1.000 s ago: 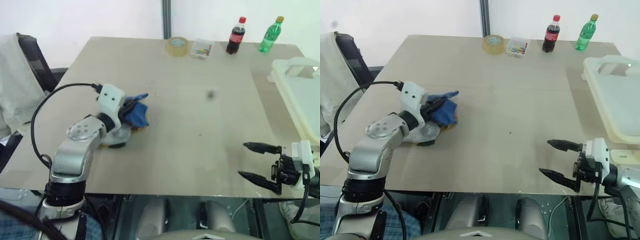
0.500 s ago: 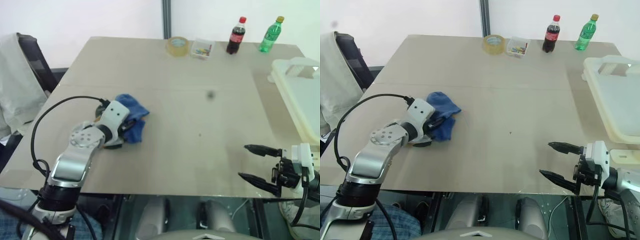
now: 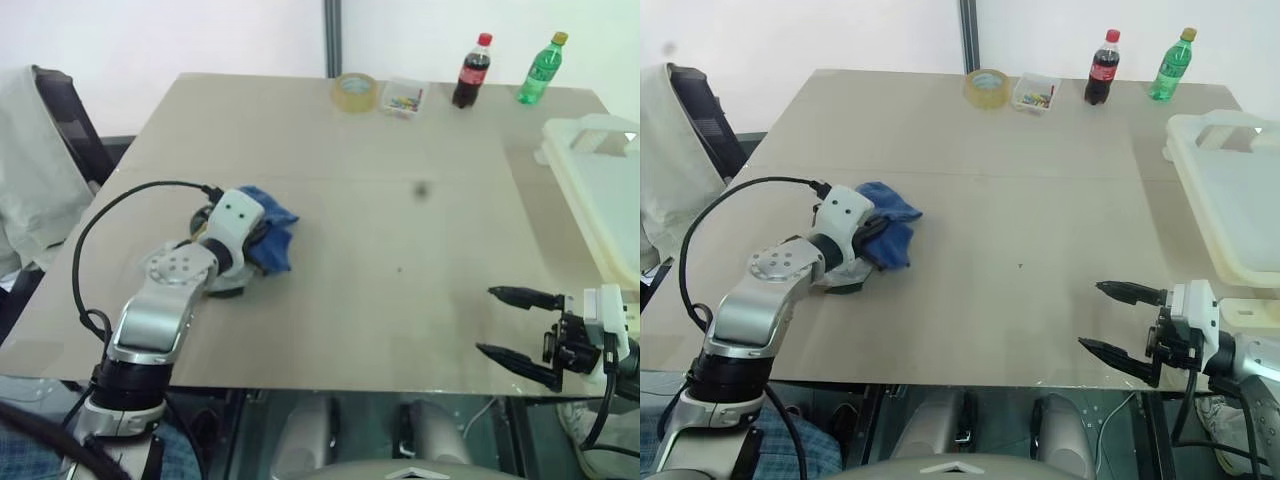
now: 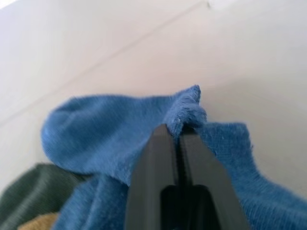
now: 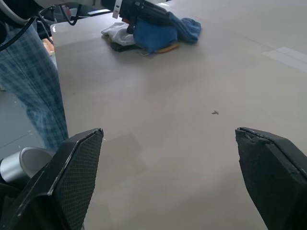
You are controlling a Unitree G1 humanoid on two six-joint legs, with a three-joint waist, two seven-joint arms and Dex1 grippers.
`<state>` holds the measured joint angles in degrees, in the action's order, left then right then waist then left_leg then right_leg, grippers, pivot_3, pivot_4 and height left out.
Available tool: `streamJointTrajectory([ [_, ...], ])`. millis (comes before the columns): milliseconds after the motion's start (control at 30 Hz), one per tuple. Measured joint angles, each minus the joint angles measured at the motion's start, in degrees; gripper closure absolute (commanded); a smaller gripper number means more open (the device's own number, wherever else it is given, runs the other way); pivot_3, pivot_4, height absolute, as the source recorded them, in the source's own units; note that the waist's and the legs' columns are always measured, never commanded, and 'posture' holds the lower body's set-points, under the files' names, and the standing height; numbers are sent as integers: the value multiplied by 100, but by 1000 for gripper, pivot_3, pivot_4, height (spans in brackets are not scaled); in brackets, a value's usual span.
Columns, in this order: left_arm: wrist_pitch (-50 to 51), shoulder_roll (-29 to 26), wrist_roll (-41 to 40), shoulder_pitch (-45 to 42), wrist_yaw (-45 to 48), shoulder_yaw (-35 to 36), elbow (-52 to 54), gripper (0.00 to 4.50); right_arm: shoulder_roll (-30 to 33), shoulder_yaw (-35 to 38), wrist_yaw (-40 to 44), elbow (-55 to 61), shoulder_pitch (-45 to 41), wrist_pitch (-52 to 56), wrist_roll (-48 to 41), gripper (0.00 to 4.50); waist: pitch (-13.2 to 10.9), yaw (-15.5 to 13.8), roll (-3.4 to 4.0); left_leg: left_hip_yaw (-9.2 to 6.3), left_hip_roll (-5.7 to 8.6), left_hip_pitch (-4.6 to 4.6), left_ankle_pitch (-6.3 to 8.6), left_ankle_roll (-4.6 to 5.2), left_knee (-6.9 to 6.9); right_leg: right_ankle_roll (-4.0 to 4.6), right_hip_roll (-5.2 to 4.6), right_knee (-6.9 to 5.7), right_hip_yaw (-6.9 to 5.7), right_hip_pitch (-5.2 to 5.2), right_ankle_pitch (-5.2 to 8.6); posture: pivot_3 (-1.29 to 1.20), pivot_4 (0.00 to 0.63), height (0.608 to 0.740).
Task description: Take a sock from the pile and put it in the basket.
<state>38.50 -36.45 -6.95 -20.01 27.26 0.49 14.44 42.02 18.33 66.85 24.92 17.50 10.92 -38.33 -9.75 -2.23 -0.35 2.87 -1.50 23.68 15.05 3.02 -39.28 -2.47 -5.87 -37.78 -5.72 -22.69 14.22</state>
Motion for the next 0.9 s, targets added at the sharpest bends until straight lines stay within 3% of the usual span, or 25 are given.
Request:
streamJointTrajectory([
  [700,-15,-3,18,-168,34,69,-116,4473,-4,-22,6,-93,-61,-27,127,0,0,0,-1,0,0,0,-2,-3,-1,0,1,-1,-1,0,0,0,150,735],
  [833,-89,-227,188,-227,149,-92,-147,4473,-38,-41,7,-117,-89,-40,160,0,-1,3,-1,1,1,0,-2,-3,0,0,1,-1,0,0,0,0,150,735],
  [900,-66,-271,199,-226,284,-121,-147,3746,-42,-41,8,-118,-73,-45,179,0,-1,4,-1,2,1,0,-2,-3,0,0,1,-1,0,0,0,0,150,735],
])
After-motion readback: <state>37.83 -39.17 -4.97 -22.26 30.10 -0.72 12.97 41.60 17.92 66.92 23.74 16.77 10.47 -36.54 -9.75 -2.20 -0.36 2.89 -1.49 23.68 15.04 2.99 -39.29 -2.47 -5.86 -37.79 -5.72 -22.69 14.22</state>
